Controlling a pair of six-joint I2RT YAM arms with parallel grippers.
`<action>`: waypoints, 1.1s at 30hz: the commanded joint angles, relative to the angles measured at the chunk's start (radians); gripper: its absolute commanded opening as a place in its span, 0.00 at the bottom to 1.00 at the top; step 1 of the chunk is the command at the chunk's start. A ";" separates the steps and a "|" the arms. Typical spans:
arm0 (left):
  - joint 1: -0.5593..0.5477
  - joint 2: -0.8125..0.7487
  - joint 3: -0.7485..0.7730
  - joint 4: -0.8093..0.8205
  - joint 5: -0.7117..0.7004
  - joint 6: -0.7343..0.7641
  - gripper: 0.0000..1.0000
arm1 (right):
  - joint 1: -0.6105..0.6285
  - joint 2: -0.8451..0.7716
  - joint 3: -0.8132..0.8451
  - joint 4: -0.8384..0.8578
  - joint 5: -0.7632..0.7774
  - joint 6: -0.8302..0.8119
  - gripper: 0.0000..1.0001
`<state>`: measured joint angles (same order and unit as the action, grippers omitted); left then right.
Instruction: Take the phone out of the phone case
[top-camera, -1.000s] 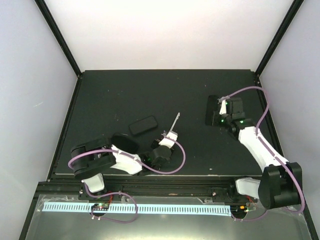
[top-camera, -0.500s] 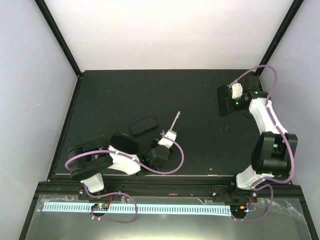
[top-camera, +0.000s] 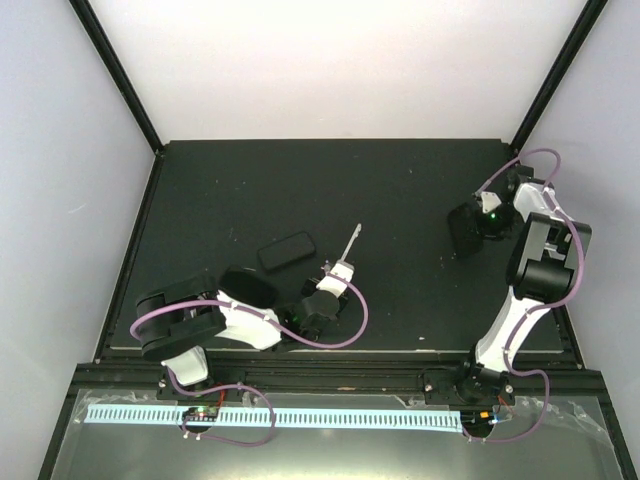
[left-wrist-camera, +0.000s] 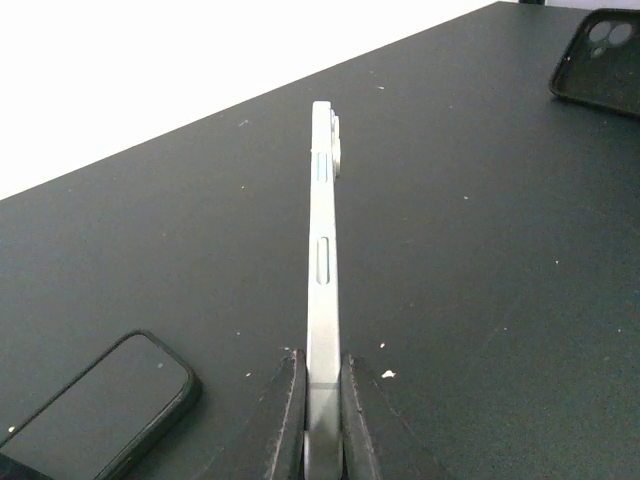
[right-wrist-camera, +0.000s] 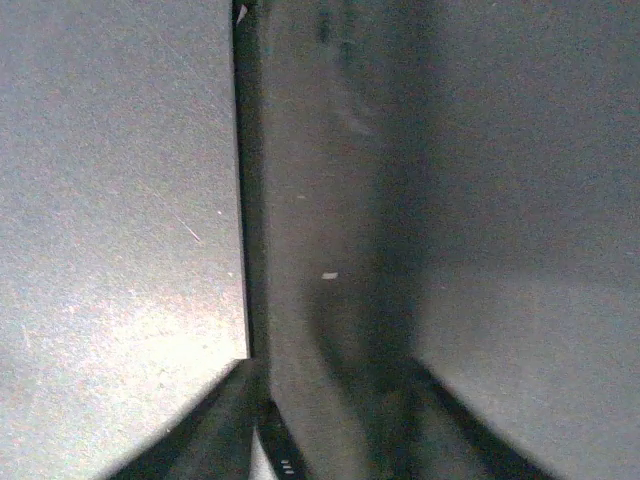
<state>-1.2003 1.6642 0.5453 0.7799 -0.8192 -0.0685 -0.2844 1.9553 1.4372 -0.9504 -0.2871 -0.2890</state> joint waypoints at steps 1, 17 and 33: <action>-0.011 -0.009 0.037 0.024 0.003 -0.022 0.02 | 0.007 -0.022 0.017 -0.001 -0.037 -0.026 0.55; -0.010 0.078 0.219 -0.199 -0.051 -0.001 0.02 | 0.012 -0.685 -0.385 0.036 -0.351 -0.081 0.66; 0.055 0.549 0.882 -0.899 -0.290 -0.068 0.02 | 0.014 -0.857 0.186 0.070 -0.733 0.499 1.00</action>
<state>-1.1637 2.1269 1.2770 0.0914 -1.0069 -0.1013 -0.2745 1.0870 1.5265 -0.9497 -0.9615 -0.0307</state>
